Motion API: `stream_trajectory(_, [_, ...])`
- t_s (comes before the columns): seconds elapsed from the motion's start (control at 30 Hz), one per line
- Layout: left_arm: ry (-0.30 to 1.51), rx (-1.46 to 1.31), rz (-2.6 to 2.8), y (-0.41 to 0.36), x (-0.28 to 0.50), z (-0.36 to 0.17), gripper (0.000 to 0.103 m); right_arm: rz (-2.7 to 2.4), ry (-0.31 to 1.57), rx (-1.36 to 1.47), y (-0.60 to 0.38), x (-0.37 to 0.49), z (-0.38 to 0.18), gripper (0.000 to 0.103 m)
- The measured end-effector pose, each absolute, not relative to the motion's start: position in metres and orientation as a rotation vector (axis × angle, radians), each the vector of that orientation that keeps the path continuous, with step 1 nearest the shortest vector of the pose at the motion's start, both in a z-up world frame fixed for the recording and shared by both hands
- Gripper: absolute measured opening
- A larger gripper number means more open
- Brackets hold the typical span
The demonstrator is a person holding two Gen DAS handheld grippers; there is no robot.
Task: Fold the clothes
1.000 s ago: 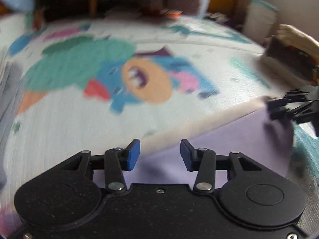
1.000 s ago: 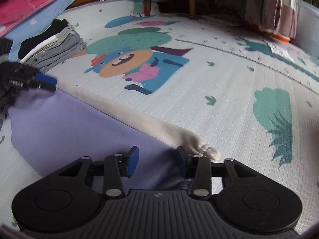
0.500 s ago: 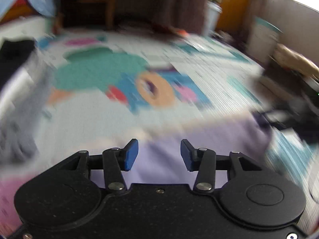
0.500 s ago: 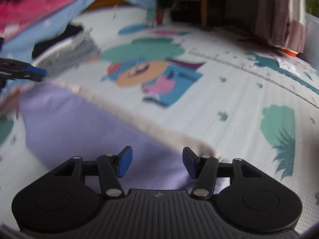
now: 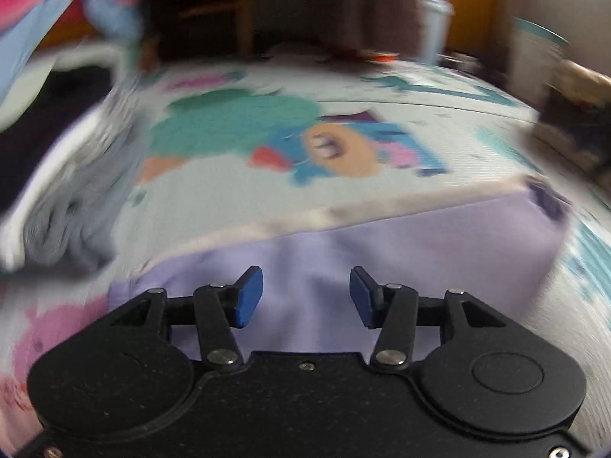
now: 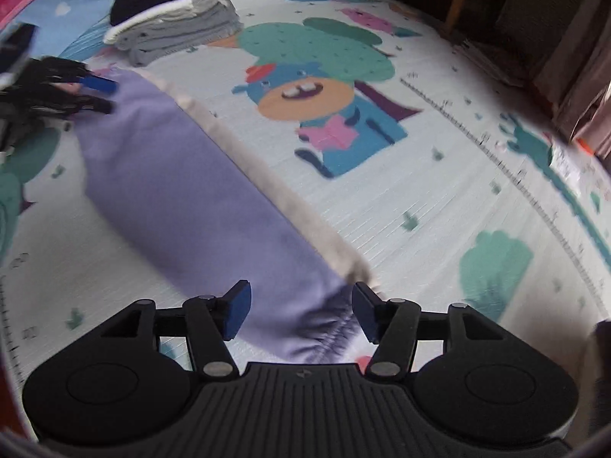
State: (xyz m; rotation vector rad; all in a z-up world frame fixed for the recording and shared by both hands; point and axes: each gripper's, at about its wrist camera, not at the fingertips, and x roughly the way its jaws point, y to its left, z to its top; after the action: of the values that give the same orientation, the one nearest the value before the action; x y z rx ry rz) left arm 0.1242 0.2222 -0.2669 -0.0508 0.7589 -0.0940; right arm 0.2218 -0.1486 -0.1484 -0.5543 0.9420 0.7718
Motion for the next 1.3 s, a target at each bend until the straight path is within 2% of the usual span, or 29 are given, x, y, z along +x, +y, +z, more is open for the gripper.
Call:
stream_trajectory(0.03, [0.786, -0.058, -0.083, 0.227, 0.133, -0.28, 0.058, 0.773, 0.963, -0.544, -0.148, 0.221, -0.133, 0.06])
stream_trajectory(0.1, [0.778, -0.074, -0.026, 0.226, 0.143, -0.287, 0.055, 0.777, 1.004, -0.502, -0.147, 0.217, -0.1, 0.065])
stream_trajectory(0.2, [0.683, -0.269, -0.005, 0.234, 0.154, -0.304, 0.058, 0.764, 1.059, -0.431, -0.143, 0.205, -0.059, 0.07])
stream_trajectory(0.23, [0.746, -0.296, 0.039, 0.235, 0.165, -0.32, 0.057, 0.749, 1.076, -0.4, -0.142, 0.201, -0.048, 0.07])
stream_trajectory(0.33, [0.739, -0.432, 0.061, 0.239, 0.177, -0.346, 0.056, 0.691, 1.123, -0.261, -0.144, 0.185, -0.025, 0.073])
stream_trajectory(0.43, [0.623, -0.52, 0.106, 0.244, 0.169, -0.345, 0.057, 0.619, 1.144, -0.114, -0.152, 0.165, -0.011, 0.075])
stream_trajectory(0.53, [0.614, -0.515, 0.21, 0.248, 0.163, -0.357, 0.057, 0.582, 1.144, -0.061, -0.158, 0.146, -0.005, 0.08])
stream_trajectory(0.73, [0.62, -0.647, 0.277, 0.262, 0.179, -0.404, 0.057, 0.551, 1.098, -0.043, -0.156, 0.147, 0.002, 0.081])
stream_trajectory(1.07, [0.675, -0.902, 0.319, 0.247, 0.268, -0.484, 0.057, 0.507, 1.098, -0.015, -0.16, 0.162, 0.001, 0.082])
stream_trajectory(1.3, [0.652, -1.0, 0.322, 0.251, 0.314, -0.507, 0.057, 0.445, 1.128, 0.028, -0.166, 0.174, -0.007, 0.082])
